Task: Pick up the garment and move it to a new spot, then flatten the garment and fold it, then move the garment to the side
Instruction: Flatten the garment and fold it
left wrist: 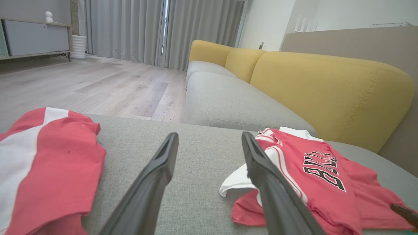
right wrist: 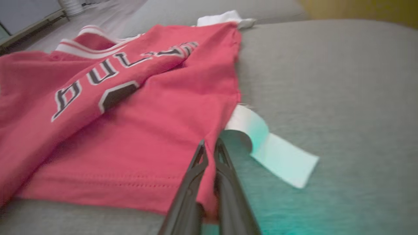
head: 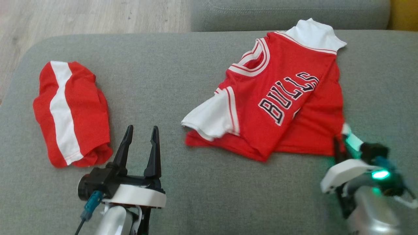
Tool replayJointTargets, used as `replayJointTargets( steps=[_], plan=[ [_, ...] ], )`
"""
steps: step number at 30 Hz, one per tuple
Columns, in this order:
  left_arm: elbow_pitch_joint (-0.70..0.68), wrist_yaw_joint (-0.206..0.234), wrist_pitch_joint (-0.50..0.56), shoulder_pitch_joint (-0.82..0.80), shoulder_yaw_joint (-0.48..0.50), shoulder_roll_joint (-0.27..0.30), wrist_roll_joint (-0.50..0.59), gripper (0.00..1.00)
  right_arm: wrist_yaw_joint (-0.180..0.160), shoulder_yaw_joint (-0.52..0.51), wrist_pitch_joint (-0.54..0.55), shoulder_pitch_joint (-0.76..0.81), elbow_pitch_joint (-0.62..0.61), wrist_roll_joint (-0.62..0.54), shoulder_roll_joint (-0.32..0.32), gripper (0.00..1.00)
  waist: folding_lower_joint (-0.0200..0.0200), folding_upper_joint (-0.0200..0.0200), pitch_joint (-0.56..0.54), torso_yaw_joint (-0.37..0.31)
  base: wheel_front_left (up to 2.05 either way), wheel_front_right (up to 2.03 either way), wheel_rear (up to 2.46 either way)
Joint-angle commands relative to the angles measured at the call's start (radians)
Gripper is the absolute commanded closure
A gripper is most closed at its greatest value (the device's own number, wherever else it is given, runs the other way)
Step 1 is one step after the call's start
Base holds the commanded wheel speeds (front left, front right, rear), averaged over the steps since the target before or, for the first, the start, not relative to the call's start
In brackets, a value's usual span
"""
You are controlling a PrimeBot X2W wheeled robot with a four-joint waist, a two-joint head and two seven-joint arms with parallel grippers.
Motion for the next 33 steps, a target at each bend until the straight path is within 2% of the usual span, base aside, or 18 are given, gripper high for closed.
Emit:
replayJointTargets(
  steps=[1,6,9,16,19,20,21,25,29,33],
  plan=[
    [-0.028,0.004,-0.01,-0.028,0.025,0.002,-0.003,0.0,0.007,-0.01,-0.012,-0.04,-0.042,-0.033,-0.021,1.0,-0.0001,0.0,-0.005,-0.001,0.0,0.0,0.0],
    [-0.027,0.008,-0.01,-0.024,0.021,0.002,-0.008,0.0,0.007,-0.146,0.032,-0.072,-0.144,-0.156,-0.093,1.0,-0.0001,0.0,-0.019,0.001,0.0,0.0,0.0],
    [-0.028,0.009,-0.01,-0.022,0.016,0.002,-0.012,0.0,0.007,-0.193,0.073,-0.099,-0.206,-0.206,-0.152,1.0,-0.0001,0.0,-0.025,0.002,0.0,0.0,0.0],
    [-0.03,0.012,-0.01,-0.023,0.004,0.002,-0.021,0.0,0.007,-0.196,0.171,-0.174,-0.261,-0.29,-0.269,1.0,-0.0001,0.0,-0.028,0.012,0.0,0.0,0.0],
    [-0.032,0.012,-0.01,-0.027,0.001,0.002,-0.023,0.0,0.007,-0.195,0.188,-0.196,-0.259,-0.304,-0.289,1.0,-0.0001,0.0,-0.024,0.018,0.0,0.0,0.0],
    [-0.033,0.012,-0.01,-0.029,-0.001,0.002,-0.024,0.0,0.007,-0.195,0.19,-0.205,-0.26,-0.317,-0.298,0.74,-0.0001,0.0,-0.021,0.021,0.0,0.0,0.0],
    [-0.033,0.011,-0.01,-0.03,-0.003,0.002,-0.025,0.0,0.007,-0.195,0.192,-0.212,-0.261,-0.331,-0.304,0.0,-0.0001,0.0,-0.019,0.025,0.0,0.0,0.0],
    [-0.032,0.013,-0.01,-0.033,-0.003,0.002,-0.027,0.0,0.007,-0.215,0.178,-0.234,-0.267,-0.338,-0.276,0.0,-0.0001,0.0,-0.016,0.037,0.0,0.0,0.0],
    [-0.031,0.015,-0.01,-0.03,0.005,0.002,-0.024,0.0,0.007,-0.212,0.125,-0.207,-0.3,-0.306,-0.195,0.0,-0.0001,0.0,-0.018,0.038,0.0,0.0,0.0],
    [-0.031,0.016,-0.01,-0.023,0.019,0.002,-0.02,0.0,0.007,-0.161,0.06,-0.155,-0.353,-0.245,-0.096,0.0,-0.0001,0.0,-0.03,0.024,0.0,0.0,0.0]
  ],
)
